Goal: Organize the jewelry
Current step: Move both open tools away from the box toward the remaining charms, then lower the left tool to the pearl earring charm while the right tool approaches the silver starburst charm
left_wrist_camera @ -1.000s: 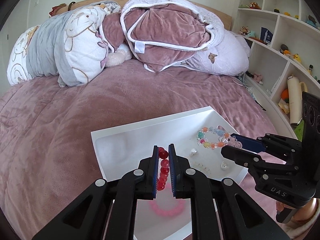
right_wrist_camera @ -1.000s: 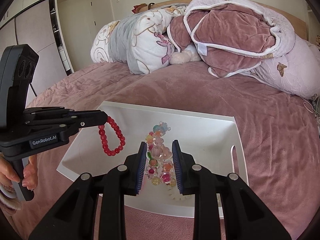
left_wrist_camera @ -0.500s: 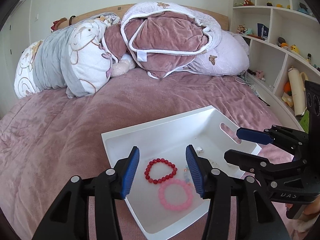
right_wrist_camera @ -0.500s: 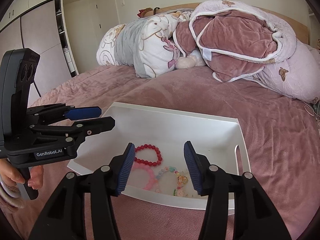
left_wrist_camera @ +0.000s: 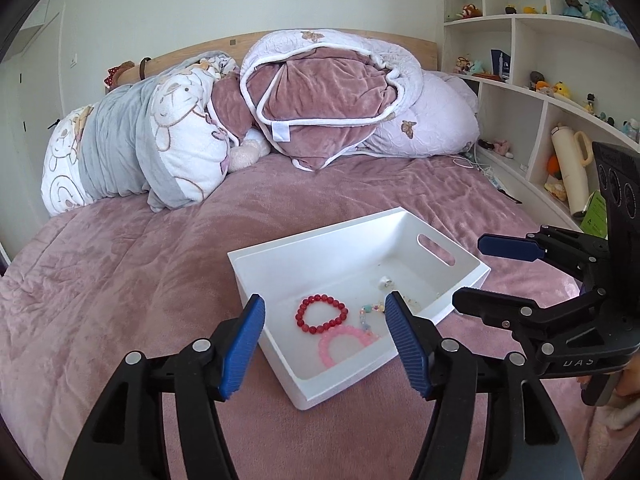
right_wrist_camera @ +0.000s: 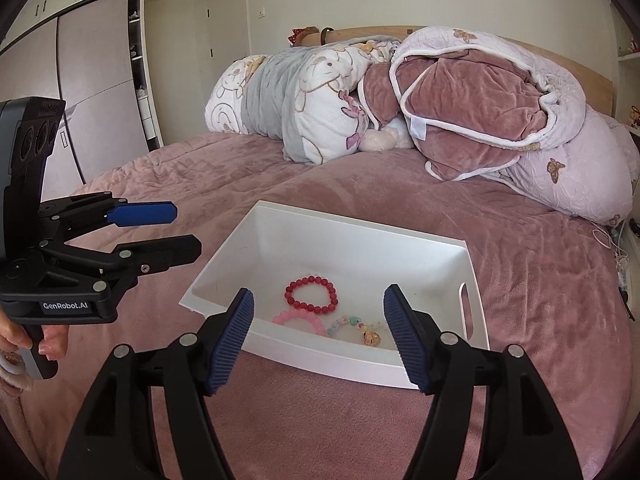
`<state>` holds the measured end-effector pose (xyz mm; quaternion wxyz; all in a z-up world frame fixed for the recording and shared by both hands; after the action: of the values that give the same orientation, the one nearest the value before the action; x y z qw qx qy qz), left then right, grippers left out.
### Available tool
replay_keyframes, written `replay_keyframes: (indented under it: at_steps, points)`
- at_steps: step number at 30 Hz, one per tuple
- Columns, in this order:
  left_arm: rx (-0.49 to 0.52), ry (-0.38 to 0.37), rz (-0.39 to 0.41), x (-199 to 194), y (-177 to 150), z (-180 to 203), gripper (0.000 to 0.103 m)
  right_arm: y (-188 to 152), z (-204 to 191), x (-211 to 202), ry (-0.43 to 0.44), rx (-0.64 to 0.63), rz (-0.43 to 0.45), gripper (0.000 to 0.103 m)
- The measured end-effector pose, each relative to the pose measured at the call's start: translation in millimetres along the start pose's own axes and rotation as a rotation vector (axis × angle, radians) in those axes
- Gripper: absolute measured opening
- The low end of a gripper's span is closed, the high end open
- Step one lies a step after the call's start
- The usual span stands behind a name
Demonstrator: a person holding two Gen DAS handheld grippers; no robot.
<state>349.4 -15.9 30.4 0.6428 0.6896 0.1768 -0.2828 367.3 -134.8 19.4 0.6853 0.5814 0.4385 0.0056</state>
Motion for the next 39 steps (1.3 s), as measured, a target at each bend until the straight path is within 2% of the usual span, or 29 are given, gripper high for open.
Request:
replay_keyframes:
  at_steps: [6,8,13,17,20,23,26,31,34,39]
  points:
    - [0.032,-0.005,-0.026,-25.0,-33.0,9.3,0.069,-18.2,-23.7,-16.2,0.008,-0.027,-0.013,0.073]
    - [0.014,-0.02,-0.03,-32.2,-44.5,11.6,0.072,-25.3,-30.1,-21.2,0.009,-0.028,-0.018,0.079]
    - [-0.036,-0.057,-0.046,-47.8,-72.5,16.0,0.075,-43.8,-41.1,-30.7,0.011,-0.019,-0.04,0.08]
    - [-0.065,-0.077,-0.049,-60.5,-93.4,16.6,0.083,-60.7,-48.7,-35.3,0.013,-0.013,-0.054,0.083]
    - [-0.093,-0.085,-0.075,-62.1,-113.9,15.7,0.084,-77.0,-52.1,-34.3,0.035,0.049,-0.061,0.085]
    - [-0.121,-0.094,-0.101,-60.2,-133.1,15.1,0.084,-95.0,-57.7,-27.8,0.053,0.096,-0.081,0.085]
    - [-0.139,-0.112,-0.125,-58.4,-153.6,16.9,0.084,-112.0,-65.2,-18.9,0.046,0.083,-0.111,0.085]
    - [-0.076,-0.121,-0.173,-55.1,-192.3,26.5,0.084,-135.0,-82.6,-11.1,0.058,-0.017,-0.134,0.08]
    - [-0.056,-0.155,-0.174,-57.0,-204.5,32.6,0.084,-147.4,-86.5,-7.5,0.066,-0.059,-0.15,0.075]
    - [-0.03,-0.229,-0.176,-58.0,-220.3,45.4,0.084,-164.4,-86.5,-3.3,0.095,-0.07,-0.146,0.073]
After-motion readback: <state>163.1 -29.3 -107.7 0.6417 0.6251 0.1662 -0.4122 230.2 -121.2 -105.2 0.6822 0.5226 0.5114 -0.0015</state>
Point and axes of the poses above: each gripper's, at about its wrist camera, not at the fingertips, and x roughly the way its jaws point, z to its right, y to its top, the point moved 9 cm from there along x, roughly the way its jaws point
